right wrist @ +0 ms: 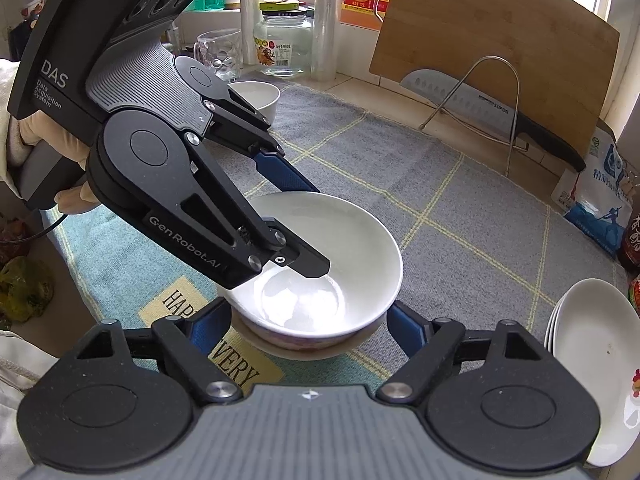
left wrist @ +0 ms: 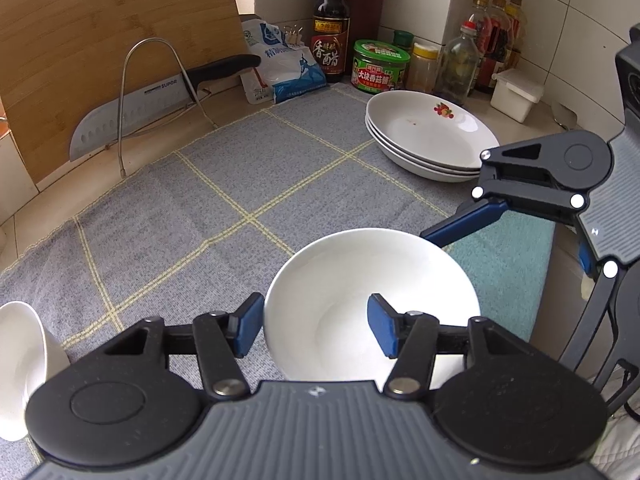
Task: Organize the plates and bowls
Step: 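Open the left tool and withdraw it from the nested bowls, then move the right tool to the pink-flower bowl and grasp its rim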
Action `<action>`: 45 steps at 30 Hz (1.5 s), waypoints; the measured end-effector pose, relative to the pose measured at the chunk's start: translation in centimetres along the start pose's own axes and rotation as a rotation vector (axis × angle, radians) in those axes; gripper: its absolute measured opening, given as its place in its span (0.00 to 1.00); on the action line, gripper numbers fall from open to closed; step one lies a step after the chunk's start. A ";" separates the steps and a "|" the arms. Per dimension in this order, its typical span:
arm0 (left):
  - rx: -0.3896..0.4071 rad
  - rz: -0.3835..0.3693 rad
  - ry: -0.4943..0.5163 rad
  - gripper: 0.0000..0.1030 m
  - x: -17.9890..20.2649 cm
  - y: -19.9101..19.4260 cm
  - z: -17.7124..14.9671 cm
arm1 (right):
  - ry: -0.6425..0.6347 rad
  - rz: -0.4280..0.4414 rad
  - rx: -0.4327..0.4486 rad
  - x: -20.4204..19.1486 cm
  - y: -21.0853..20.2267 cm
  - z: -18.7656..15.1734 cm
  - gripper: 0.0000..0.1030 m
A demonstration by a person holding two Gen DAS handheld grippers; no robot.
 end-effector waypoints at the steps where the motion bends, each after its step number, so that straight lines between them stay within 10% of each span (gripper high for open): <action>1: 0.005 0.004 0.002 0.67 0.0 -0.1 0.0 | 0.005 0.002 0.020 0.1 -0.3 0.1 1.00; 26: 0.086 0.112 -0.122 0.78 -3.3 -4.9 -2.5 | 0.055 -0.078 0.077 1.3 -1.3 0.7 1.00; 45: 0.118 0.436 -0.289 0.91 -12.8 -7.8 -10.3 | -0.056 -0.005 0.141 -4.4 5.3 13.9 1.00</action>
Point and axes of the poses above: each gripper's, at about its wrist camera, not at the fingertips, and y roughly the way its jaws point, x to its right, z to its top, the point moved 2 cm from there along y, roughly the way its jaws point, and after that the axes turned 5 degrees about -z, right-handed, at the moved point
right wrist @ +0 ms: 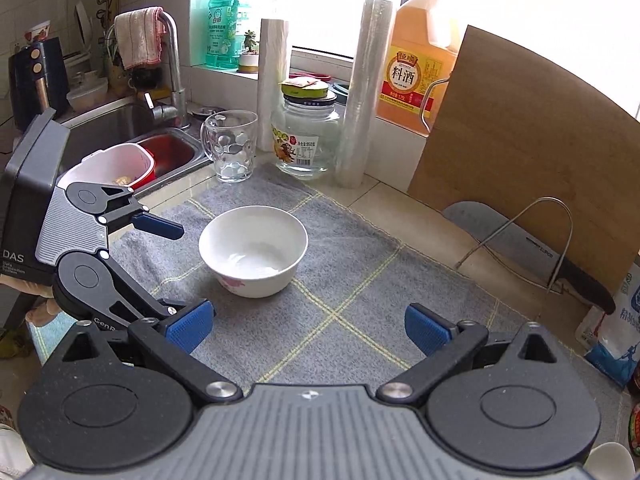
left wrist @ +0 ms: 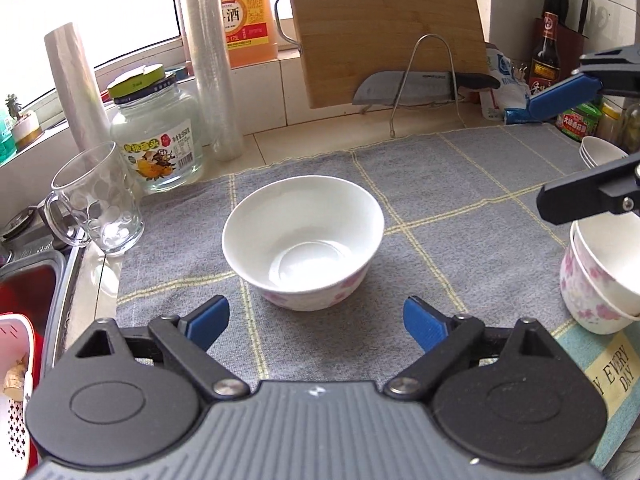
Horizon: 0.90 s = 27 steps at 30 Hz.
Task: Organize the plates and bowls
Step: 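Move the right tool to the pink-flower bowl and grasp its rim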
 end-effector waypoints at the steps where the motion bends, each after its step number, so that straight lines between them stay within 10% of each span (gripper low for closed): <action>1: 0.003 0.000 0.000 0.91 -0.2 0.2 -0.1 | 0.001 0.003 -0.003 -0.3 0.7 0.5 1.00; 27: 0.041 -0.103 0.016 0.91 -1.8 3.0 -0.1 | 0.113 0.098 -0.166 -1.1 11.9 5.9 1.00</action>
Point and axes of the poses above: each gripper's, at about its wrist camera, not at the fingertips, and y roughly the way its jaws point, x to its right, z to its top, the point moved 2 cm from there along y, roughly the way its jaws point, and after that the axes turned 5 degrees about -z, right-handed, at the moved point
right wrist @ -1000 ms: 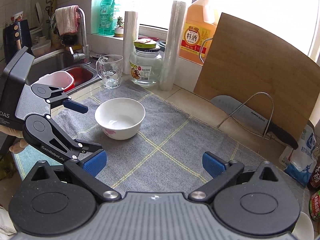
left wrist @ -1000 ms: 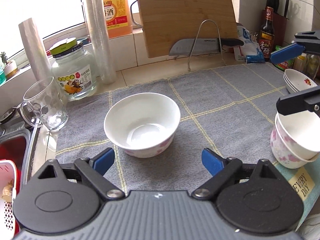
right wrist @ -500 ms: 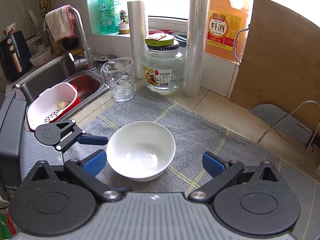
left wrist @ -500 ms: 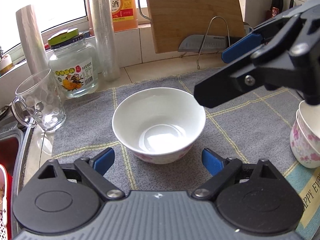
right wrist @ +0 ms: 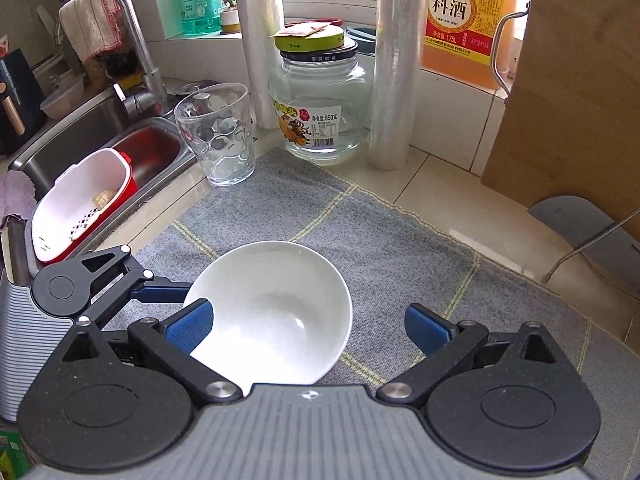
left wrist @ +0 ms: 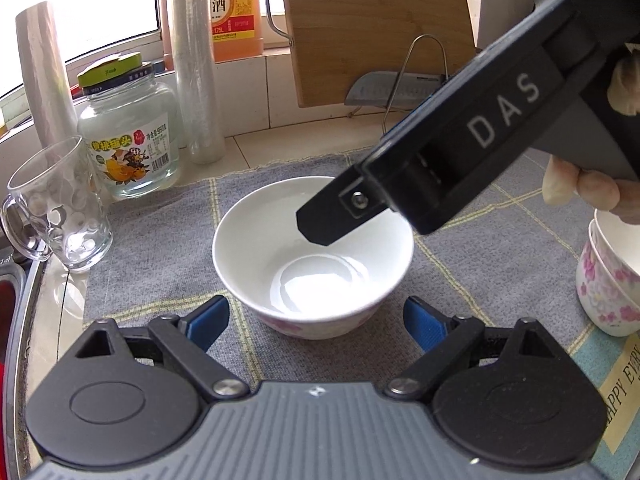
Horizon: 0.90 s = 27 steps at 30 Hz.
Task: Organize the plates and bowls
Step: 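Move the right tool to the pink-flower bowl and grasp its rim, then lift the pink-flower bowl with the right tool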
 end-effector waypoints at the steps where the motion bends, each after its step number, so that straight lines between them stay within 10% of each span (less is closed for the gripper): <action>1: 0.003 0.001 0.002 0.91 0.0 0.0 0.0 | 0.000 0.017 -0.004 0.0 0.2 0.1 1.00; 27: 0.055 0.009 0.032 0.89 -0.2 0.4 0.5 | -0.006 0.116 -0.060 0.1 3.1 1.0 0.75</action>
Point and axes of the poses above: each gripper's, at about its wrist camera, not at the fingertips, and y roughly the way its jaws point, x to its right, z to its top, the point moved 2 cm from there along y, roughly the way its jaws point, and after that the axes turned 5 degrees about -z, right-handed, at the moved point
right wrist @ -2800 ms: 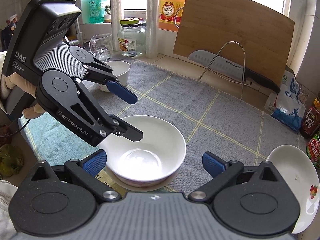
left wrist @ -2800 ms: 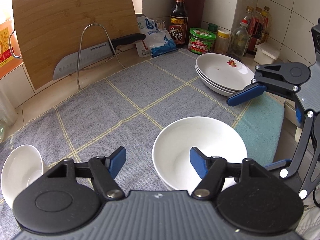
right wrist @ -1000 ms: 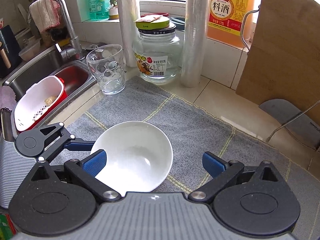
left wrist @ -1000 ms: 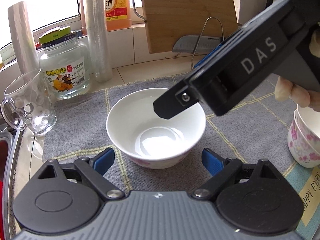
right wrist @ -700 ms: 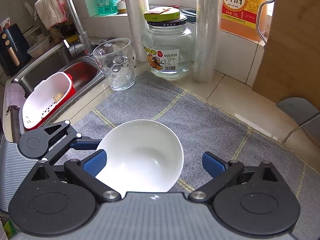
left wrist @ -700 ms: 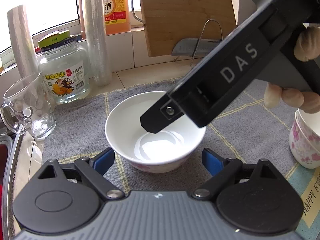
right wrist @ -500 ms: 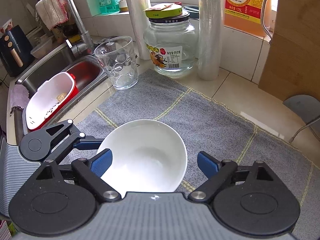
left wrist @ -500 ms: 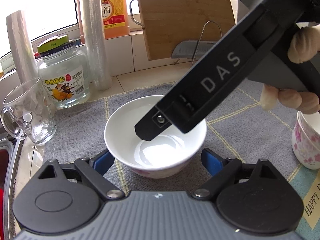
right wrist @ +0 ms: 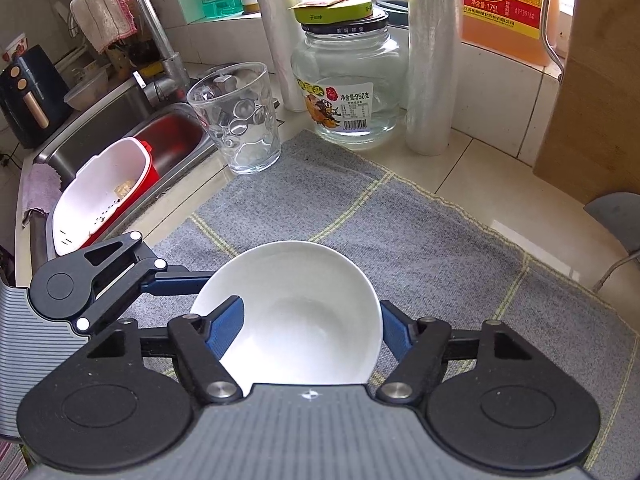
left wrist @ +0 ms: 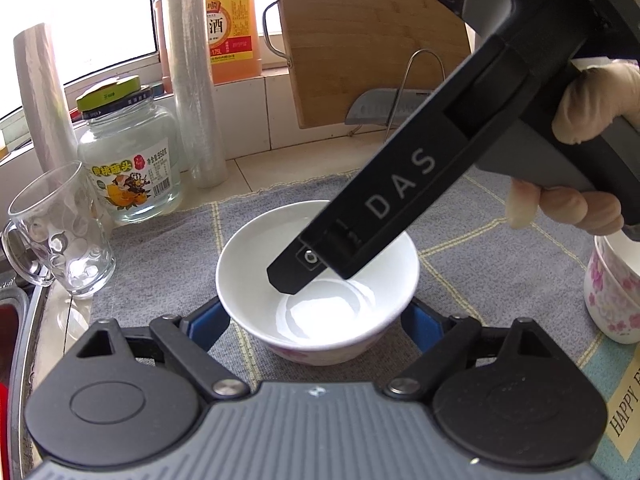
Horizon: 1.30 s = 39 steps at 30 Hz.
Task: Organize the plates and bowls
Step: 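Lift the pink-flower bowl with the right tool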
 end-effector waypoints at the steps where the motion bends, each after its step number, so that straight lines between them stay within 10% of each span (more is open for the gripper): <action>1: 0.001 -0.001 -0.001 0.89 0.0 0.0 0.0 | 0.000 -0.001 -0.001 0.0 0.0 0.0 0.75; 39: -0.030 -0.044 0.063 0.89 6.2 -6.4 2.1 | 0.045 0.034 0.075 -0.9 -9.9 -4.4 0.74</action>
Point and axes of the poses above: each gripper's, at about its wrist camera, not at the fingertips, and y roughly the way its jaws point, x to its right, z to its top, the point moved 2 cm from there along y, roughly the way its jaws point, and after that the axes turned 5 degrees about -z, right-handed, at the moved point
